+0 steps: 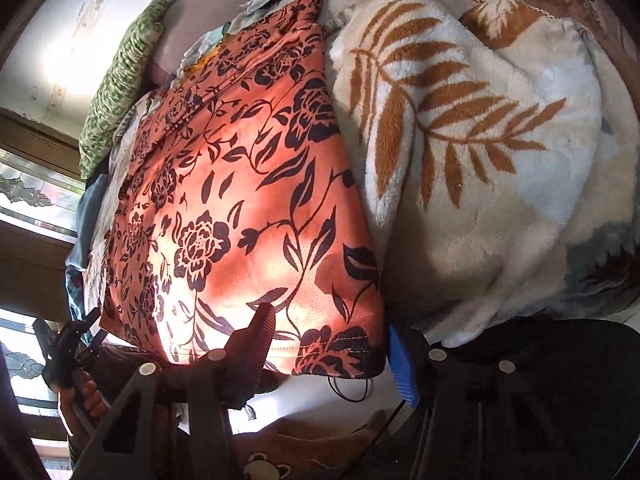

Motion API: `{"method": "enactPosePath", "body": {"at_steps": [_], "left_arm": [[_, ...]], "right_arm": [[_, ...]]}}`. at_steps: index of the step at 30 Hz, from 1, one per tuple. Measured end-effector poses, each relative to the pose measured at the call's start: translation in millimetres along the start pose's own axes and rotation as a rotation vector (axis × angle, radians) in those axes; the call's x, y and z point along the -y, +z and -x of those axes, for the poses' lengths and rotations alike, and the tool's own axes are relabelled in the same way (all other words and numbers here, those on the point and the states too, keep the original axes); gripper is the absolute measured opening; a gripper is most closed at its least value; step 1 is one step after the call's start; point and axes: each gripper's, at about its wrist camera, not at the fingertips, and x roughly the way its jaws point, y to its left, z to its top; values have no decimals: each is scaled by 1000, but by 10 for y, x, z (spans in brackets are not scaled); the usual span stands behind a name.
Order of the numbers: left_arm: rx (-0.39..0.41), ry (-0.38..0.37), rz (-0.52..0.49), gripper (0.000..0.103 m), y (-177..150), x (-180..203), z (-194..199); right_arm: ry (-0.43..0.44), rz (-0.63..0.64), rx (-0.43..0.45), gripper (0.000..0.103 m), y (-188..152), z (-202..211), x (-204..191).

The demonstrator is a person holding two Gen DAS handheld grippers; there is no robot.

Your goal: Fold small clothes

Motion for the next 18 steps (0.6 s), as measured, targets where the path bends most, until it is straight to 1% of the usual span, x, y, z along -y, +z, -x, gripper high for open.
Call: {"method": "enactPosePath", "body": {"at_steps": [1,3,5,6,7,8,9,10,12,13,14,15,16,18], "left_arm": [[-13,17,15,20,0,-28,-40],[-13,15,30,20,3,-46,-53],[-14,26,35,35,9,-28,-61],[-22,23,34,51,5,-18,-79],[-19,23,24,53,-5,7,-82],[-14,42,-2,52,-16,52,-80],[-4,57,-38,42,-25,101,-74],[6,74,-76,8,-31,151,-70],[20,90,-115,8,-36,213,-46],[25,91,-117,8,-36,222,-29],[33,89,-118,7,-34,228,-3],[42,86,-113,7,-24,226,33],[55,74,-109,7,-15,227,90],[110,57,-135,7,9,293,258]], "right_arm": [[0,-3,-1,57,0,-6,11],[6,-9,-6,57,4,-30,35],[3,-10,-15,53,3,-60,50],[2,-13,-22,53,7,-79,60],[3,-17,-25,53,13,-84,66],[4,-18,-24,53,20,-89,68],[3,-24,-22,53,29,-89,74],[5,-32,-21,53,33,-92,84],[7,-35,-26,53,35,-102,95],[10,-32,-31,50,33,-110,100],[17,-31,-31,24,28,-107,96],[9,-25,-30,14,25,-91,85],[-9,-13,-26,9,19,-62,65],[2,-7,-20,8,1,24,17]]}}
